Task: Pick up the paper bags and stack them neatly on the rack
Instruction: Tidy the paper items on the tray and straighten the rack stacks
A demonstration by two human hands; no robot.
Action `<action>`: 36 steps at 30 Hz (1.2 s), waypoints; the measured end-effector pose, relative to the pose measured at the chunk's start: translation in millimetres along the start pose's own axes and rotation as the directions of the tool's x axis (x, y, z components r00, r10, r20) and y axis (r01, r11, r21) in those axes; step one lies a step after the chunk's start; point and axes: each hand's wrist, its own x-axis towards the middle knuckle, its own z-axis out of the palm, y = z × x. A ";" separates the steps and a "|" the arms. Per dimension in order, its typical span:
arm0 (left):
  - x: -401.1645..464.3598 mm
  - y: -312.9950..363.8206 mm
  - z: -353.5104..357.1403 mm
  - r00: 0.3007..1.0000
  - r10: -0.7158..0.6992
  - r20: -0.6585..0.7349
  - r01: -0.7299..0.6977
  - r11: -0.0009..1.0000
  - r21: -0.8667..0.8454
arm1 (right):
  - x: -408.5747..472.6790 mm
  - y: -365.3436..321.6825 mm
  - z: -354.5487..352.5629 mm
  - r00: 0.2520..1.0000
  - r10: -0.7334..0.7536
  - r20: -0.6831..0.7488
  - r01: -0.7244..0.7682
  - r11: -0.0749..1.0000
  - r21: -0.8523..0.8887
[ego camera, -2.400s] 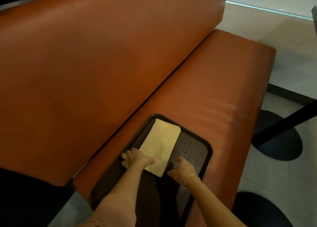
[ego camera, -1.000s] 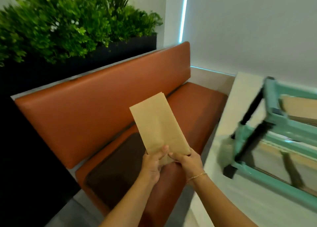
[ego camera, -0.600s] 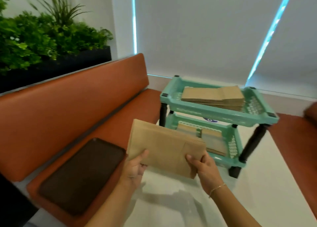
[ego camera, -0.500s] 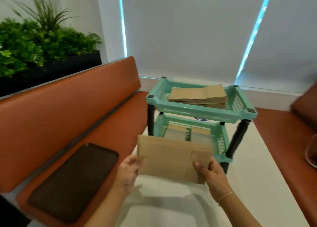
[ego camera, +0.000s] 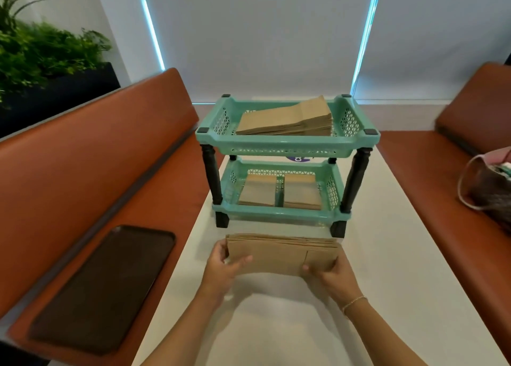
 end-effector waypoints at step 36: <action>-5.7 27.6 44.5 0.954 -0.053 0.294 -0.012 0.977 0.215 | -10.7 -29.0 15.3 0.993 0.117 0.033 -0.115 0.992 -0.053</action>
